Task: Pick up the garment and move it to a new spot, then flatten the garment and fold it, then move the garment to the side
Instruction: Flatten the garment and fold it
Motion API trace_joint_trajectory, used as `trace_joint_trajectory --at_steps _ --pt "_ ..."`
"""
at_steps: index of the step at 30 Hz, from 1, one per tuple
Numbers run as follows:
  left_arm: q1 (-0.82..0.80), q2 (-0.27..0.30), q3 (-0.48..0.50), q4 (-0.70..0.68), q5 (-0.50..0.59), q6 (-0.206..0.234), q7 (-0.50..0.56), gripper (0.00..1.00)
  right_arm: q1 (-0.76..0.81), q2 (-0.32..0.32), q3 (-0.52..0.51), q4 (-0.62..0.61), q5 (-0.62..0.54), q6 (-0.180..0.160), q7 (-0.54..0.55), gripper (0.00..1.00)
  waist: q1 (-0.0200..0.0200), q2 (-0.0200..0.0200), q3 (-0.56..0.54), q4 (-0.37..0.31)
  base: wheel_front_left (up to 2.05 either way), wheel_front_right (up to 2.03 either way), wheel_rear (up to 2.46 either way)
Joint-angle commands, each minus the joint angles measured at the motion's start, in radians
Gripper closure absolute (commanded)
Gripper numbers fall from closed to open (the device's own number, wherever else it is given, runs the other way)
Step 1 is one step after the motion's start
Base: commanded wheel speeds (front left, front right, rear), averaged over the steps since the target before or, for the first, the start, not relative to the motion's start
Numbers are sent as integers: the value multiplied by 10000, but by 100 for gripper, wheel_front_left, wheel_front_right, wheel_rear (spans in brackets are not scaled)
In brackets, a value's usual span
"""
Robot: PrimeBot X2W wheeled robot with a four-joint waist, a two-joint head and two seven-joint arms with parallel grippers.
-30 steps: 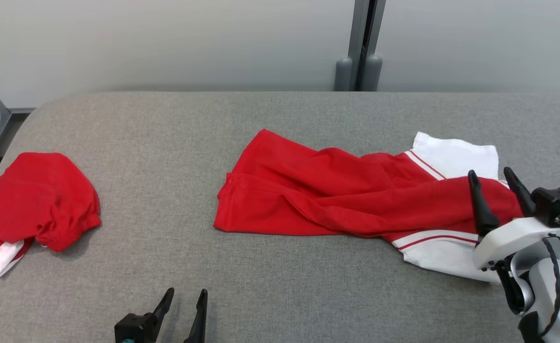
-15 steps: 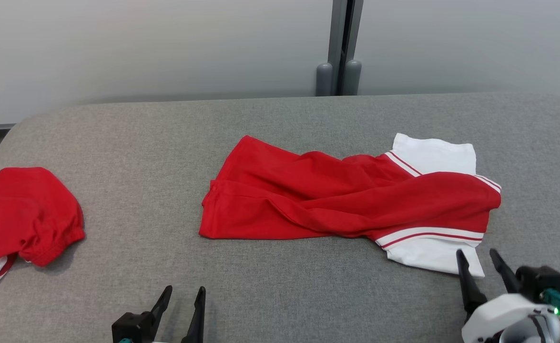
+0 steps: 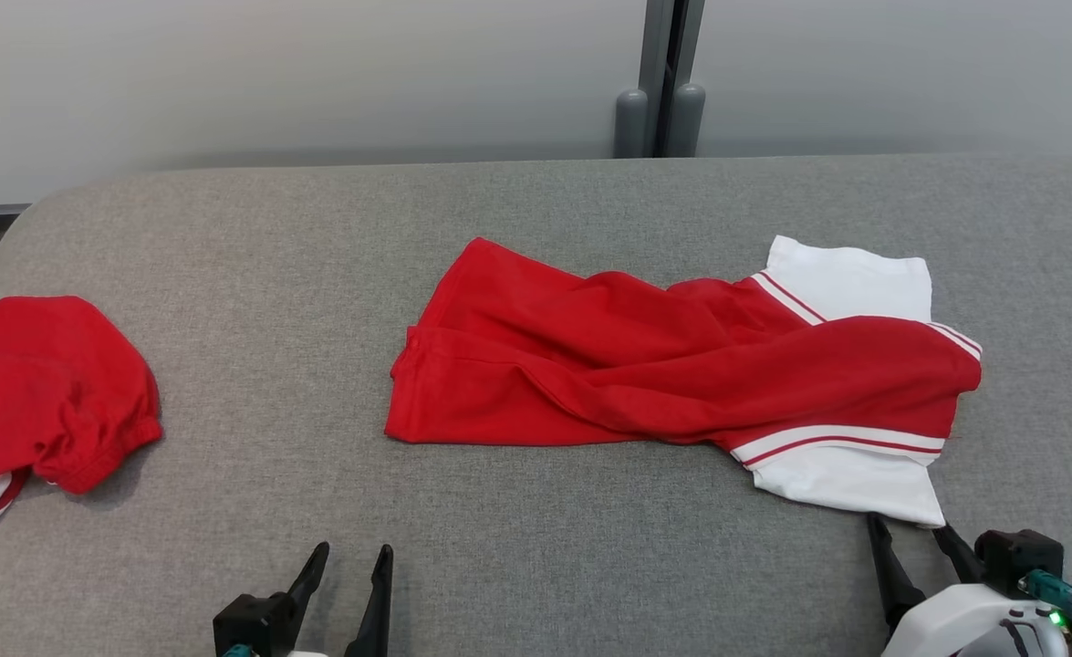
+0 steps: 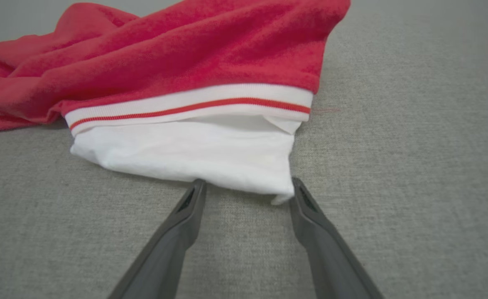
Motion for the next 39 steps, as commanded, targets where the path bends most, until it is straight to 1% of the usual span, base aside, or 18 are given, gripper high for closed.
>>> trace_joint_trajectory --at_steps 1,2,6,9,12,15,16,20,22,23,24,27,30,33,37,39 --pt "-170 39 56 7 93 -51 -2 0 -108 -63 49 38 -44 1 3 5 0 -1 8 8 0 0 0" --pt "-174 39 68 16 104 -57 -2 0 -130 -60 84 62 -32 1 1 100 0 -1 8 2 0 0 0" --pt "-69 37 135 57 158 -85 -2 0 -151 -27 255 -253 216 1 3 100 0 -1 -177 -122 0 0 0" --pt "87 39 188 93 216 -121 -2 0 -16 7 448 -934 523 1 1 100 0 -1 -492 -294 0 0 0" --pt "213 39 254 91 254 -140 -2 0 164 -42 861 -1632 927 1 3 100 0 -1 -860 -489 0 0 0" --pt "230 37 280 40 159 -161 -2 0 213 -232 1298 -2236 1469 1 3 100 0 -1 -1054 -641 0 0 0" --pt "230 37 280 40 159 -161 -2 0 213 -232 1298 -2236 1469 1 3 100 0 -1 -1054 -641 0 0 0" --pt "193 41 258 -44 110 -132 -2 0 567 -446 1501 -2905 2281 1 3 100 0 -1 -1204 -771 0 0 0" --pt "249 39 270 -67 120 -119 -2 0 776 -688 1526 -3104 2584 1 1 100 0 -1 -1228 -864 0 0 0" --pt "295 39 282 -80 124 -109 -2 0 896 -793 1469 -3068 2657 -1 1 75 0 -1 -1235 -911 0 0 0" --pt "354 41 306 -92 119 -92 -2 0 1033 -882 1463 -2907 2671 -1 3 0 0 -1 -1236 -957 0 0 0" --pt "384 41 323 -77 113 -77 -2 0 1044 -1117 1015 -2626 2198 1 3 0 0 -1 -1185 -1051 0 0 0" --pt "294 39 326 -71 158 -65 -2 0 915 -987 150 -2646 1298 1 1 0 0 -1 -1109 -1106 0 0 0" --pt "98 42 281 -84 184 -44 -2 0 803 -661 -508 -2837 420 1 1 0 0 -1 -999 -1086 0 0 0" --pt "-221 42 222 -28 241 -37 -2 0 548 -287 -692 -3142 -261 1 2 0 0 -1 -768 -1008 0 0 0" --pt "-524 42 195 14 249 -27 -1 0 424 -90 -667 -3226 -384 1 3 0 0 -1 -565 -967 0 0 0"
